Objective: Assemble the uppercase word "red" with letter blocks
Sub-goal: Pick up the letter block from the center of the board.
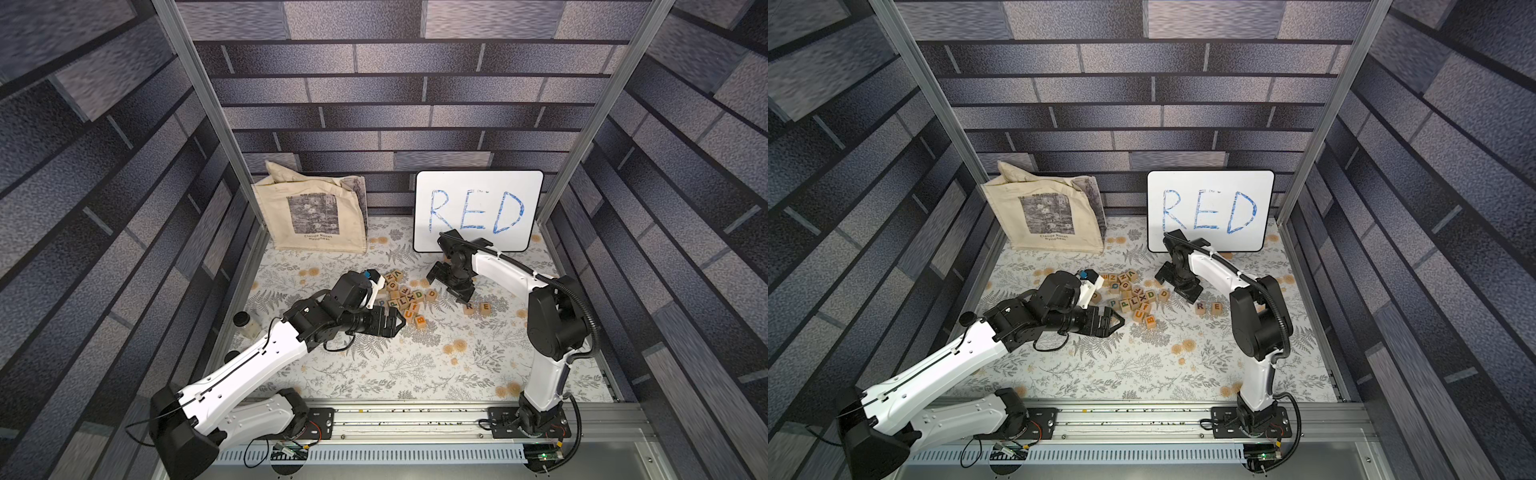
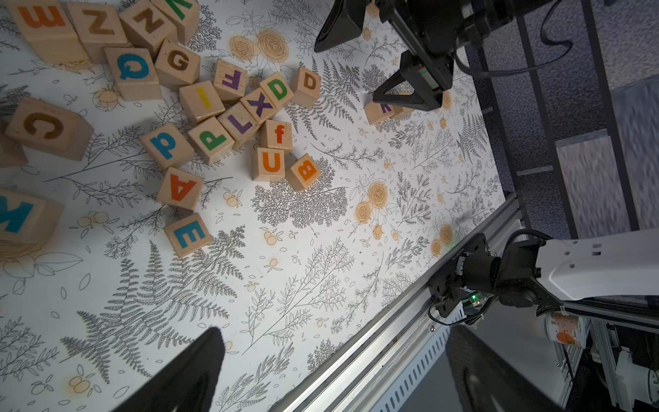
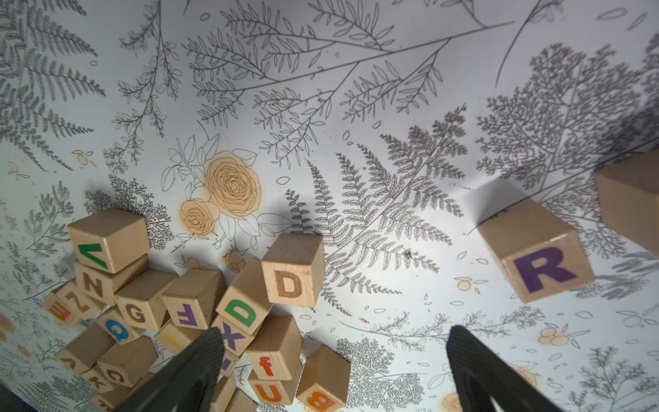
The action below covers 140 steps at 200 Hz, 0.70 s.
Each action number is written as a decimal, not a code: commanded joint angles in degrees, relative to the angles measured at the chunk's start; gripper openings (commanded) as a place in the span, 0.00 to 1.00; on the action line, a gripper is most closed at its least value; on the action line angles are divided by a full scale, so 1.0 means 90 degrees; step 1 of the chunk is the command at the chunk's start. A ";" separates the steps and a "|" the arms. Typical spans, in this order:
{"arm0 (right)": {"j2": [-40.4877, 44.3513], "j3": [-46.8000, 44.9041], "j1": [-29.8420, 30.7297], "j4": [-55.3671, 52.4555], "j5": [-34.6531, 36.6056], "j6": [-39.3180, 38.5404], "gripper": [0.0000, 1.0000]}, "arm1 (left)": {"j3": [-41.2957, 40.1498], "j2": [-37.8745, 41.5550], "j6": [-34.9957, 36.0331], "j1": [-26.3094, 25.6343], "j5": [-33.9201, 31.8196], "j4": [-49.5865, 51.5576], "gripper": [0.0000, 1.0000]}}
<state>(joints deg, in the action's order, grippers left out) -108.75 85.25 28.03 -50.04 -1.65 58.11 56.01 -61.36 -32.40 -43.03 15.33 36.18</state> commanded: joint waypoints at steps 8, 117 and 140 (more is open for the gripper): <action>-0.0272 0.0262 0.0098 -0.0016 -0.0041 0.0146 1.00 | -0.0148 0.0257 -0.0142 0.0040 -0.0170 0.0291 1.00; -0.1287 0.0671 0.0196 -0.0004 0.0006 -0.0046 0.70 | -0.0387 0.0738 -0.0313 0.0117 -0.0288 0.0531 1.00; -0.1441 0.0693 0.0196 -0.0017 0.0019 -0.0090 0.63 | -0.0421 0.0782 -0.0323 0.0152 -0.0268 0.0540 1.00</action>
<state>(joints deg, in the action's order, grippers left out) -120.25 89.84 29.41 -49.19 -1.83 57.06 53.30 -55.40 -34.59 -42.22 13.43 39.55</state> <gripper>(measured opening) 0.651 0.999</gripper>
